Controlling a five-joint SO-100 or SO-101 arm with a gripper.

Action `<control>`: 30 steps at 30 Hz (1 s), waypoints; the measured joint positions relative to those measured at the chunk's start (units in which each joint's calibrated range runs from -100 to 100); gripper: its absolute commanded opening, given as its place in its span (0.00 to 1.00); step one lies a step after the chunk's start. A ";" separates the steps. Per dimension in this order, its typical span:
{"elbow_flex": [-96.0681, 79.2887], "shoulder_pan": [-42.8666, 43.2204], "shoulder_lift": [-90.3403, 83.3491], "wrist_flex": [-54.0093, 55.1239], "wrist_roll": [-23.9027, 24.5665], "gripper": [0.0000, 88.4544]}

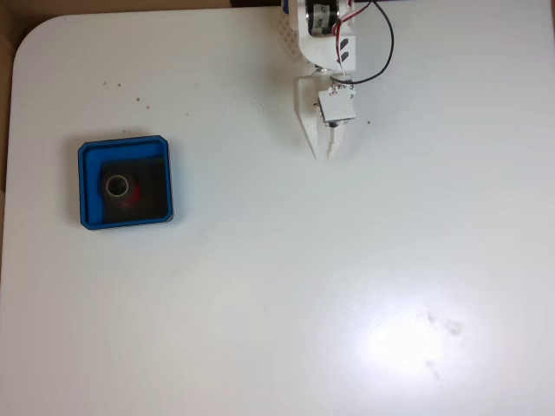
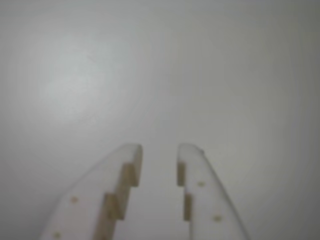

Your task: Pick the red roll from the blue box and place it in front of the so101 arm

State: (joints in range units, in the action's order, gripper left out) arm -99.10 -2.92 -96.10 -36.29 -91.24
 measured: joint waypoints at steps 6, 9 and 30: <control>0.00 -14.75 0.00 0.00 0.00 0.01; 0.00 -22.56 0.00 0.00 0.00 0.01; 0.00 -58.19 0.00 0.00 0.00 0.01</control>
State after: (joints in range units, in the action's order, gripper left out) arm -99.10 -61.11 -96.10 -36.29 -91.24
